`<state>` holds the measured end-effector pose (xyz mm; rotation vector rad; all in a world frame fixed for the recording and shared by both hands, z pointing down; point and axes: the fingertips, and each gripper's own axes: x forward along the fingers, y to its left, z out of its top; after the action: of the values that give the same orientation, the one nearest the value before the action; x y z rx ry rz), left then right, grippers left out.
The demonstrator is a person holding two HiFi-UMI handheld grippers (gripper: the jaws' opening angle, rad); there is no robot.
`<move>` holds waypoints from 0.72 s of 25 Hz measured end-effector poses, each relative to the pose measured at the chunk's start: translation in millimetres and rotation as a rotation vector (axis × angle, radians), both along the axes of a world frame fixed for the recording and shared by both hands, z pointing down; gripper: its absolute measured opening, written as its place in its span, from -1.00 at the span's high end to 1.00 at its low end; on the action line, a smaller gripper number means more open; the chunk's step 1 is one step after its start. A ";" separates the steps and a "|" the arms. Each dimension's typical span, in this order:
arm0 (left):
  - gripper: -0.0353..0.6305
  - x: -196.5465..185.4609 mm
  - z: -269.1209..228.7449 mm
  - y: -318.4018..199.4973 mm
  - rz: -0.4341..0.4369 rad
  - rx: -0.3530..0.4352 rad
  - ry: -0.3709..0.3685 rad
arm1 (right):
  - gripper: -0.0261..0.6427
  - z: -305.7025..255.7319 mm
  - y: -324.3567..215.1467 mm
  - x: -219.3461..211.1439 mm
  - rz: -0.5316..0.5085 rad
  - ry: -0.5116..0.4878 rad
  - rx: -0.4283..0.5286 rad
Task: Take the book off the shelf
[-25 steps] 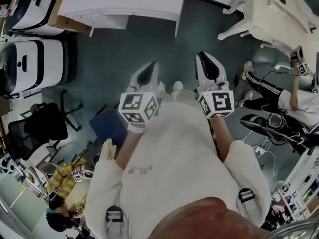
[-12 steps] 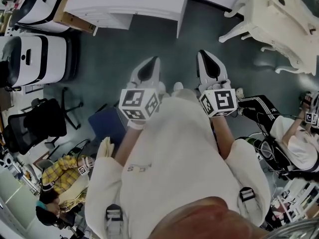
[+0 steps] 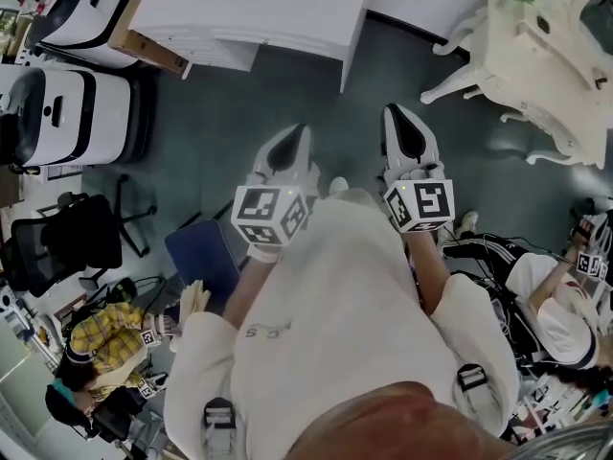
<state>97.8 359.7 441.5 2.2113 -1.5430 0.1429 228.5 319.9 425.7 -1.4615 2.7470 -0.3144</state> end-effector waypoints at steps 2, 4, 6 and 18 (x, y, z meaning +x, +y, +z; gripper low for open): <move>0.89 -10.5 4.3 -14.9 -0.011 0.007 0.002 | 0.94 2.1 -16.6 -7.4 -0.004 0.008 0.013; 0.89 -22.7 9.2 -33.8 -0.022 0.011 0.006 | 0.94 4.3 -36.4 -16.4 -0.008 0.013 0.022; 0.89 -35.3 11.0 -56.6 -0.032 0.014 0.013 | 0.94 3.8 -59.6 -26.5 -0.011 0.013 0.031; 0.89 -143.5 -22.9 -242.0 0.042 0.036 0.033 | 0.94 -34.7 -239.5 -134.1 0.057 0.022 0.066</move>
<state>-45.7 117.7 418.6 2.2634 -1.4931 0.0923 94.4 80.4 391.1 -1.5321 2.6982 -0.2053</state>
